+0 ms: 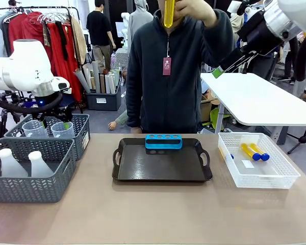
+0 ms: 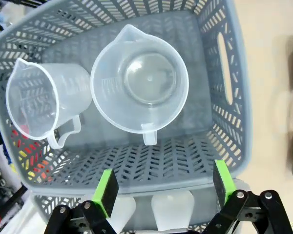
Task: Prepare the laboratory tools.
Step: Pick up one Large Measuring Cup and place it on the Handle tray.
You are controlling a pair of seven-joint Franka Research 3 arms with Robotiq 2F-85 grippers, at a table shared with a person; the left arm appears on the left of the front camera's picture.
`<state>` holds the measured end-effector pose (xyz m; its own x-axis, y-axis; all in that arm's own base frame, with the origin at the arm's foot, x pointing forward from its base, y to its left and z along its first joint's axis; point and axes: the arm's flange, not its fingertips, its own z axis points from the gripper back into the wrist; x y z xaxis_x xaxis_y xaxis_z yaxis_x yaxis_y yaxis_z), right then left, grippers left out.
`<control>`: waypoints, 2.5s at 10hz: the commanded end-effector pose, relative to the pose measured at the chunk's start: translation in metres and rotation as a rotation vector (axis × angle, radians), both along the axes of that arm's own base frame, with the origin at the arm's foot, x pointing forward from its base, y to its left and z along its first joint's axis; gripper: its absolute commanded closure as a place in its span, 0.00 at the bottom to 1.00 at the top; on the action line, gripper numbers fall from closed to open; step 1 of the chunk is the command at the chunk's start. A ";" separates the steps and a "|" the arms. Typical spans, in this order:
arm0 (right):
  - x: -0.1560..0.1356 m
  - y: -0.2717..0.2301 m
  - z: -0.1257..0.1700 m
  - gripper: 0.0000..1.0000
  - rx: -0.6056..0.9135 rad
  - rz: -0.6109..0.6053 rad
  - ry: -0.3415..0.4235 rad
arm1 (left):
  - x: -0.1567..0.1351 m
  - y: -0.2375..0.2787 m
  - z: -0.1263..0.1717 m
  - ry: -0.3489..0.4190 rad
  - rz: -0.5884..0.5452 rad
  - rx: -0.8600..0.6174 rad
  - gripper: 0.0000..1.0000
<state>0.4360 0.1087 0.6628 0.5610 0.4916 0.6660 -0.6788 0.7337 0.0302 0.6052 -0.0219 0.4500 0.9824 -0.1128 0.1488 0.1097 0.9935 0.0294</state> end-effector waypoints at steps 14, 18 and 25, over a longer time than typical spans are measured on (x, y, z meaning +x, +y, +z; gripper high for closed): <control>0.000 0.000 0.001 0.00 0.003 0.002 0.000 | 0.033 0.019 -0.041 0.057 -0.029 -0.024 0.00; 0.000 0.000 0.001 0.00 0.003 0.002 0.000 | 0.041 0.024 -0.060 0.074 -0.049 -0.033 0.00; 0.000 0.000 0.001 0.00 0.003 0.002 0.000 | 0.041 0.024 -0.060 0.072 -0.058 -0.029 1.00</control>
<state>0.4360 0.1086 0.6628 0.5611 0.4915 0.6660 -0.6787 0.7338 0.0302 0.6445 -0.0035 0.3881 0.9845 -0.1569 0.0781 0.1560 0.9876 0.0166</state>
